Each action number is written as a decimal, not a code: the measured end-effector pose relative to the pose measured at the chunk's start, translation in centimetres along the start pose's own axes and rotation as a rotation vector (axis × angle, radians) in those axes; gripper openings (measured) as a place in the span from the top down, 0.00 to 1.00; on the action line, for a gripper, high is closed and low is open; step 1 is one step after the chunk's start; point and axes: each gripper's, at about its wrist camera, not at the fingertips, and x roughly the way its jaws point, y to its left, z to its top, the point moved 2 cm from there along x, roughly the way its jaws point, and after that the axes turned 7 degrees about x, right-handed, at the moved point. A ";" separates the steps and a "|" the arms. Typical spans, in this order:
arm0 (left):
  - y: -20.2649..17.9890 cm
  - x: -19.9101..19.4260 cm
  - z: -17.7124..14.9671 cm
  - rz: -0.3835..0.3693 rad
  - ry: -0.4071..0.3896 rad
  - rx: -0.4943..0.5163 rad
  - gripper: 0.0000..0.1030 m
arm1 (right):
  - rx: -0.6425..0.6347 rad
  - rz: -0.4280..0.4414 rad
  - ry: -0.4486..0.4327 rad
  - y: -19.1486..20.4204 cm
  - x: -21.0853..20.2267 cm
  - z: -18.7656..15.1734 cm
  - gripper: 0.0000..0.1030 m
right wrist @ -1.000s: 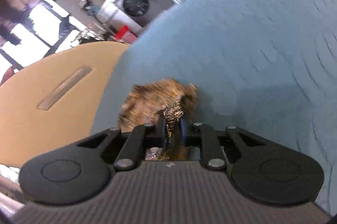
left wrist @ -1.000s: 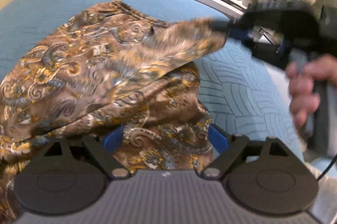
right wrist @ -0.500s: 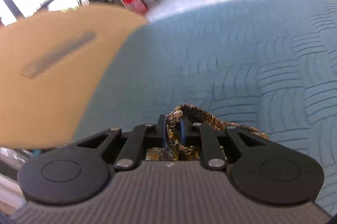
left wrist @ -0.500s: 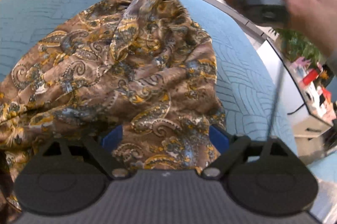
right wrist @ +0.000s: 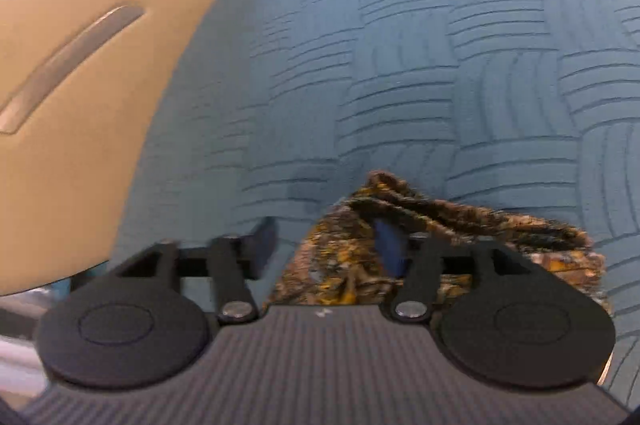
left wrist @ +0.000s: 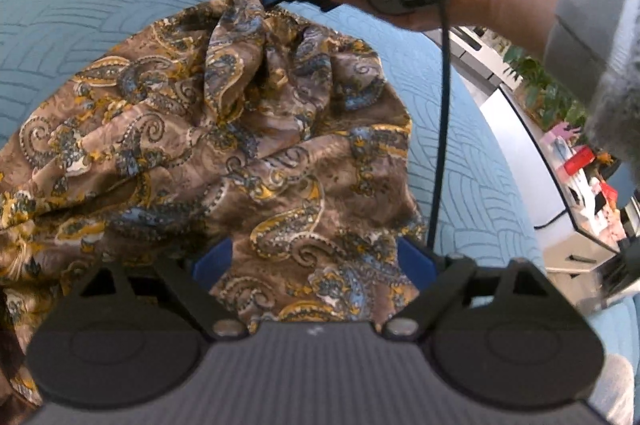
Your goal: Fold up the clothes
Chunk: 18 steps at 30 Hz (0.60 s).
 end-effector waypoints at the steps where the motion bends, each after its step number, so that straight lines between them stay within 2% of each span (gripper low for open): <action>1: 0.0 0.1 0.0 -0.003 0.001 0.000 0.12 | -0.013 -0.009 -0.018 0.0 -0.8 0.1 0.35; 3: 0.3 -0.2 0.1 -0.012 0.001 -0.002 0.12 | -0.045 -0.023 -0.047 0.0 -2.8 0.1 0.35; 6: 0.9 -0.9 0.2 -0.019 -0.003 -0.010 0.12 | -0.102 -0.006 -0.007 0.1 -4.9 -2.1 0.35; 9: 1.2 -2.5 0.3 0.010 -0.005 -0.002 0.12 | -0.142 -0.043 0.041 -0.2 -4.7 -4.5 0.35; 12: 0.7 -5.5 -0.2 0.040 -0.042 0.025 0.12 | -0.139 -0.075 0.058 -0.5 -3.7 -5.2 0.35; 14: 0.4 -7.7 -0.6 0.053 -0.079 0.023 0.12 | -0.123 -0.047 0.078 -0.7 -2.8 -5.1 0.35; 16: 0.9 -9.8 -1.3 0.098 -0.113 -0.008 0.11 | -0.131 0.010 0.085 -0.3 -1.9 -4.8 0.36; 18: 1.8 -10.9 -2.2 0.147 -0.128 -0.051 0.08 | -0.141 0.027 0.055 0.1 -1.9 -4.7 0.35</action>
